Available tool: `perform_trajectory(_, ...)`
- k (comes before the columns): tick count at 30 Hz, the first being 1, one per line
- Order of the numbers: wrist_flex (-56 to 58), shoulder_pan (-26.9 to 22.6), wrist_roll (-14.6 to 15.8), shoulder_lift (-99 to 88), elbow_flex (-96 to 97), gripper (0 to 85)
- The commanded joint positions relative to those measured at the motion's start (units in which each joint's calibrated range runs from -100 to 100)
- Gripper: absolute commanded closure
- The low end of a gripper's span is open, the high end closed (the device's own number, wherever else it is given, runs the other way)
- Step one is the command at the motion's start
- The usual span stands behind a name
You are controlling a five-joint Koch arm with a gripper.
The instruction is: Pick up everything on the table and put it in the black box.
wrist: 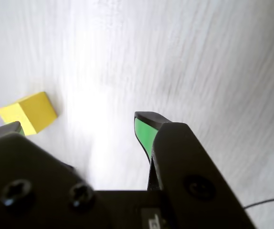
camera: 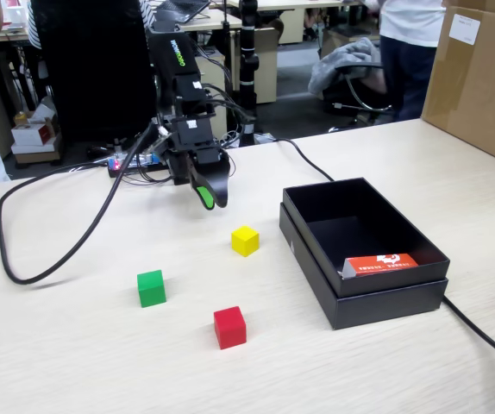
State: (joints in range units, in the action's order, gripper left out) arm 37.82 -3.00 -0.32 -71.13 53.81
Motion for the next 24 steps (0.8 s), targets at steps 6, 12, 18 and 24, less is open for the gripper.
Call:
perform_trajectory(6,15.87,-1.66,-0.39,16.80,-25.07,39.9)
perform_trajectory(12,24.77,-3.86,-0.54,37.46,-43.38,39.9)
perform_trajectory(18,29.26,-4.15,-0.63,51.57,-51.64,39.6)
perform_trajectory(24,29.69,-3.71,-0.88,57.42,-51.82,39.6)
